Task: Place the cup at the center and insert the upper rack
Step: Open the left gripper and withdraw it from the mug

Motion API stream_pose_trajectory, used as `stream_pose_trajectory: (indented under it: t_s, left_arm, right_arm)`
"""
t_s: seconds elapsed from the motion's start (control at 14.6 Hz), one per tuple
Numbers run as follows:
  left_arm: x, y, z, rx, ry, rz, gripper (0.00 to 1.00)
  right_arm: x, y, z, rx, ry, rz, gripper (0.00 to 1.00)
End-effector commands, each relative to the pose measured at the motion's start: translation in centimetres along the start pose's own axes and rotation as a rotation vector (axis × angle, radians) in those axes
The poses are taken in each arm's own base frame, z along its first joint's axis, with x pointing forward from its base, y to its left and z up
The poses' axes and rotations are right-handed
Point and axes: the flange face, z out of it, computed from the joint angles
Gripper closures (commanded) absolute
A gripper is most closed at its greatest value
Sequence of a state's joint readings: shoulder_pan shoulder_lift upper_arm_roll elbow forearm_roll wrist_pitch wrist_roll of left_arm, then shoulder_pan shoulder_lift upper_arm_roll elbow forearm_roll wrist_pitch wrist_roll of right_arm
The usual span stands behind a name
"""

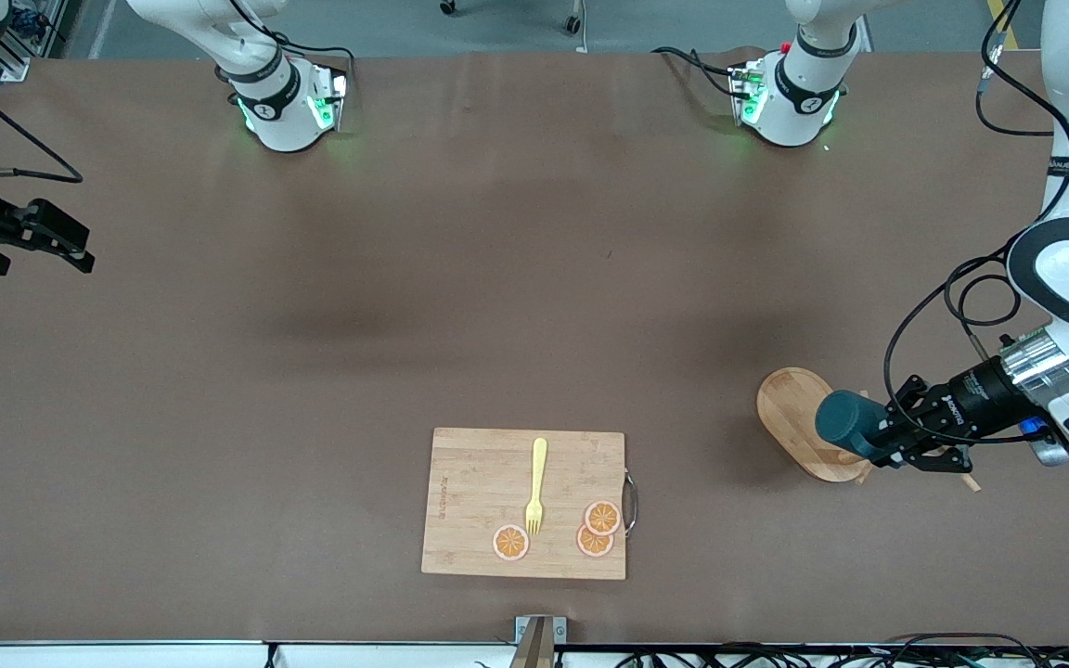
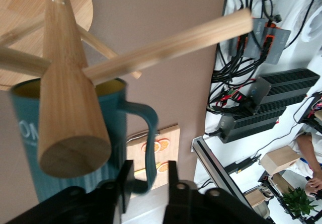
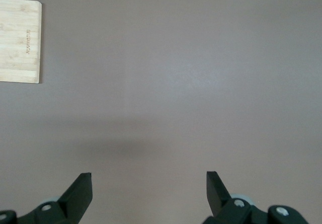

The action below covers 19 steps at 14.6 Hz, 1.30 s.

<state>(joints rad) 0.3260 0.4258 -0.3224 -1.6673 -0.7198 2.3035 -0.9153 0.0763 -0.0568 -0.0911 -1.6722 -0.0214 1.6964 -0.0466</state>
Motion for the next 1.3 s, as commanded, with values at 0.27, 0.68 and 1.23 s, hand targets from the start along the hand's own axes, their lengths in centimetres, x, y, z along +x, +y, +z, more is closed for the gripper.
stream_pose_trajectory:
  t_s: [0.27,0.68,1.23]
  left_arm:
    - [-3.0,3.1,-5.8,-0.09,0.022,0.068,0.0]
    - [-8.9,2.2,-16.4,0.092,0.157,0.486,0.03]
    - [-15.3,-1.6,-19.7,0.571,0.205,1.232,0.0]
  right_arm:
    - [-0.7,-0.1,-0.3,-0.01,-0.006,0.003,0.0]
    - [-0.8,0.1,-0.3,-0.01,-0.006,0.006,0.0]
    - [-0.9,-0.2,-0.5,-0.009,-0.008,0.0,0.0]
